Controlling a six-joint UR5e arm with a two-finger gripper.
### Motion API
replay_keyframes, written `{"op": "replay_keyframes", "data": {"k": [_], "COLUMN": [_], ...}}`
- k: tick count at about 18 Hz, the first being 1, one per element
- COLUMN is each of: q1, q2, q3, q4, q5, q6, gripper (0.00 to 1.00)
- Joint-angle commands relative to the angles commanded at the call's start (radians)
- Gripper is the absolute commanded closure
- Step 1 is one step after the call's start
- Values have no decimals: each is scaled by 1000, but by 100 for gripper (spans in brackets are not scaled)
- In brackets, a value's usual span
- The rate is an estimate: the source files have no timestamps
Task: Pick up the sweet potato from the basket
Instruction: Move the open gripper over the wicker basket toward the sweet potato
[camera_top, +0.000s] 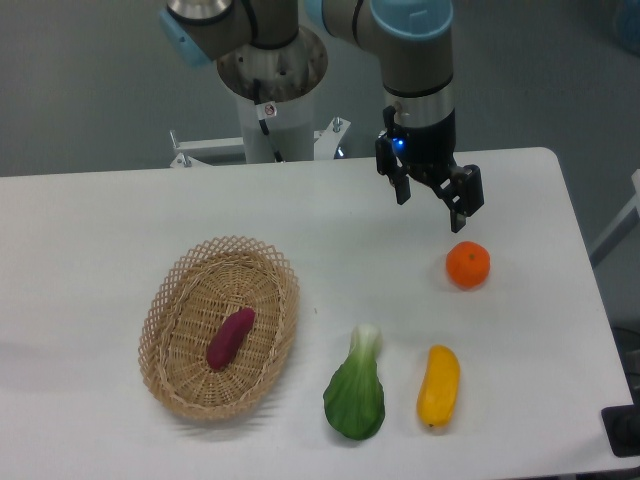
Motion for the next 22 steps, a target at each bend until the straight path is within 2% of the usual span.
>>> {"op": "replay_keyframes", "data": {"k": [7,12,15,17,20,22], "q1": [-9,-18,-57,-112,-205,-265], "q2": [2,5,-1,-15,-70,-104], "q3": [-12,-54,-60,-57,-54,-49], "q4": [2,5,9,20,99,124], "q5": [15,3,2,0,3,8], "q6": [-5,-26,-211,-345,-530,-644], "gripper": [0,0,0,0,0,0]}}
